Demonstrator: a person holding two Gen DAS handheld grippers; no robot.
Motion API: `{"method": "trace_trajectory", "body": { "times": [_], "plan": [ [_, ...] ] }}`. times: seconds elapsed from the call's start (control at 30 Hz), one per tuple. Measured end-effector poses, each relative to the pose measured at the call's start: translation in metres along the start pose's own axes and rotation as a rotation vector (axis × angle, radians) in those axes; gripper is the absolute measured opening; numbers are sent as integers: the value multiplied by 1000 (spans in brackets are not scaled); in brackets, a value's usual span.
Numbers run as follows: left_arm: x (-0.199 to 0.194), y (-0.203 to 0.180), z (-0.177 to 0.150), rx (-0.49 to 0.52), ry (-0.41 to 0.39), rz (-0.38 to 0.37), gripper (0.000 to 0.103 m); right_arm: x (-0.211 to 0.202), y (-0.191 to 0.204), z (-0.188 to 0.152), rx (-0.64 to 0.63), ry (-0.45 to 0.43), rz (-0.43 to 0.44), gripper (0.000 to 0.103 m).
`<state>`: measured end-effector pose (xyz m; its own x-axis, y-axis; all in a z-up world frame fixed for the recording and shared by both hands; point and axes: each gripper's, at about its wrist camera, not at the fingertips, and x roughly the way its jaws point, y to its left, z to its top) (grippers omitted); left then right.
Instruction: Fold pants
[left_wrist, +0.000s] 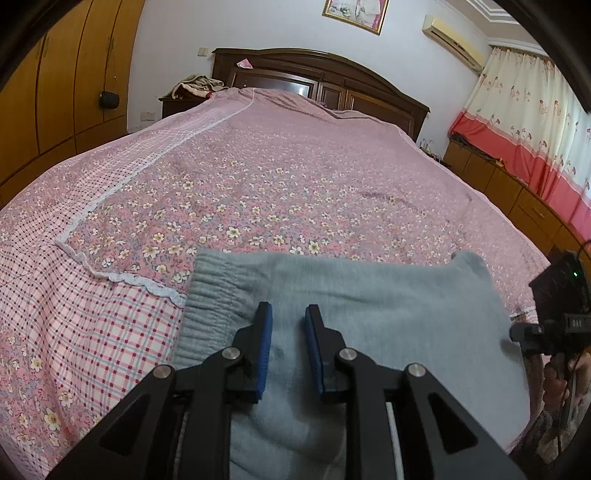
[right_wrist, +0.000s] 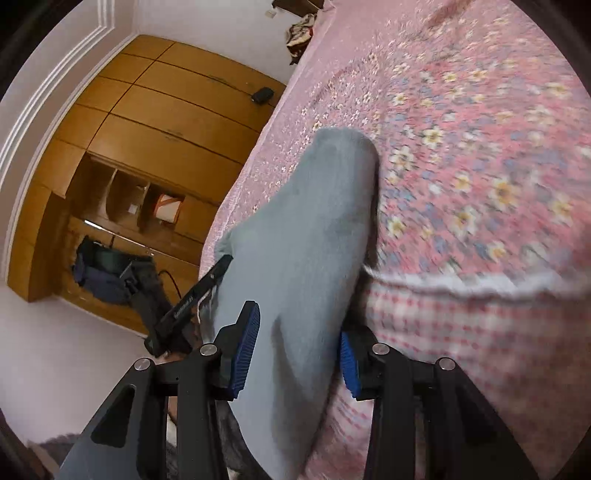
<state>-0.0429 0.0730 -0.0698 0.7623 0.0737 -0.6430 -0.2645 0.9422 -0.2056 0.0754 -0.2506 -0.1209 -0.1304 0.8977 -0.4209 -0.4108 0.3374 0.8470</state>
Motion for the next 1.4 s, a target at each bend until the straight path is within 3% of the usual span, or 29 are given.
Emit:
{"method": "trace_trajectory", "body": {
  "times": [0.03, 0.07, 0.13, 0.23, 0.3, 0.4, 0.63, 0.77, 0.9, 1.0, 1.07, 1.3, 1.4],
  "plan": [
    [0, 0, 0, 0, 0, 1, 20, 5, 1, 3, 4, 1, -19, 22],
    [0, 0, 0, 1, 0, 1, 20, 9, -1, 4, 15, 3, -44, 16],
    [-1, -1, 1, -7, 4, 8, 20, 14, 1, 5, 27, 5, -52, 13],
    [-6, -9, 2, 3, 4, 13, 24, 4, 20, 8, -27, -7, -78, 12],
    [-7, -18, 4, 2, 0, -22, 29, -8, 39, 15, -70, -23, -97, 11],
    [5, -38, 4, 26, 26, -94, 29, -46, 55, 30, -105, -52, -162, 11],
    [24, -123, -7, 200, 54, -179, 30, -109, 24, 41, -81, -30, -304, 11],
    [31, -159, -13, 263, 62, -207, 30, -132, -17, 42, 0, -73, -270, 12],
    [41, -169, -13, 270, 68, -202, 33, -119, -47, 36, 68, -77, -227, 14],
    [40, -164, -15, 256, 66, -230, 33, -125, -70, 26, 160, -119, -81, 15],
    [36, -159, -17, 258, 61, -243, 33, -131, -74, 19, 175, -118, -52, 15],
    [25, -152, -20, 271, 57, -252, 33, -135, -74, 5, 180, -107, -98, 15],
    [5, -154, -19, 312, 0, -232, 33, -128, -57, 4, 153, -148, -173, 15]
  ]
}}
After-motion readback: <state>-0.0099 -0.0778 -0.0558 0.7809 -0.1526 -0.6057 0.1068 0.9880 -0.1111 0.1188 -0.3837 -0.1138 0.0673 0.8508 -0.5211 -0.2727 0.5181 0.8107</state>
